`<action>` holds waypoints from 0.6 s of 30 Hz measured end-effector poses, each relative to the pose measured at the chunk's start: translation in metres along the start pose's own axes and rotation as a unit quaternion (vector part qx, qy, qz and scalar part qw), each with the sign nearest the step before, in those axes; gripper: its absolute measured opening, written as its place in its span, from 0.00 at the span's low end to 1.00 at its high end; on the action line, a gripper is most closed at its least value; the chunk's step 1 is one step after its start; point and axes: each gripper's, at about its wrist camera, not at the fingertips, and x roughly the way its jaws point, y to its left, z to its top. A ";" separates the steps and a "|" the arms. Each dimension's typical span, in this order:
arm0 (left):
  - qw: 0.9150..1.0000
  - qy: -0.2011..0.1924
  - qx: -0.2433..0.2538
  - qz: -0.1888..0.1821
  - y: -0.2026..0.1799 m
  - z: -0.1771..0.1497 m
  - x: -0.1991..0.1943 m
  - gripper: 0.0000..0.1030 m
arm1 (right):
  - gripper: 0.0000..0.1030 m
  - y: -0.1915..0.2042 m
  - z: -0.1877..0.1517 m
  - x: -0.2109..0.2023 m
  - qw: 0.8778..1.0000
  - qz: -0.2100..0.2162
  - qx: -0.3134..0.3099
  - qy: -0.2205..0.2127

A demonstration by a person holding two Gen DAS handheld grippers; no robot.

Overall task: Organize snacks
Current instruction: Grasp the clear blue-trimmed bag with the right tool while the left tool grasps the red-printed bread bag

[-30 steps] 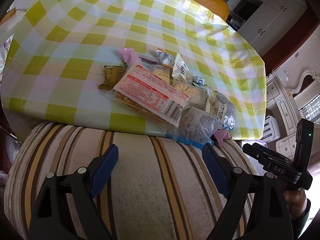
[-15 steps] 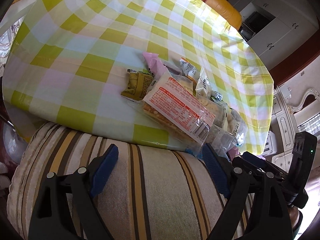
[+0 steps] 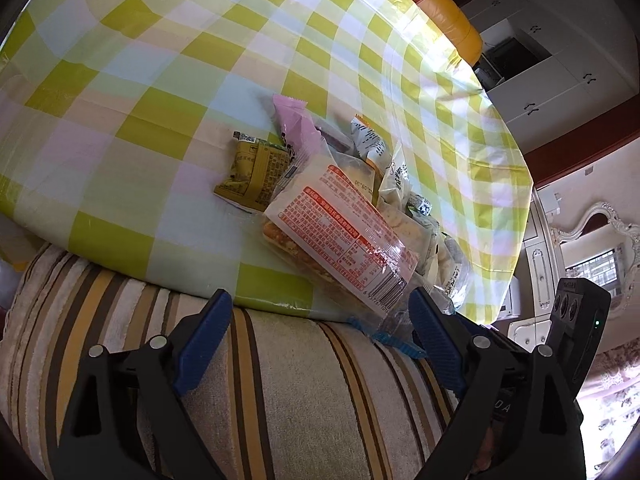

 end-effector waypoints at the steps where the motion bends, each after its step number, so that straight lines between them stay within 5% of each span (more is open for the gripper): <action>1: 1.000 0.001 0.000 -0.002 0.000 0.001 0.001 0.84 | 0.76 0.001 0.001 0.001 1.000 0.003 0.000 0.001; 18: 0.995 0.016 -0.088 -0.045 0.003 0.023 0.025 0.86 | 0.76 0.012 0.012 0.028 1.000 -0.011 -0.015 0.024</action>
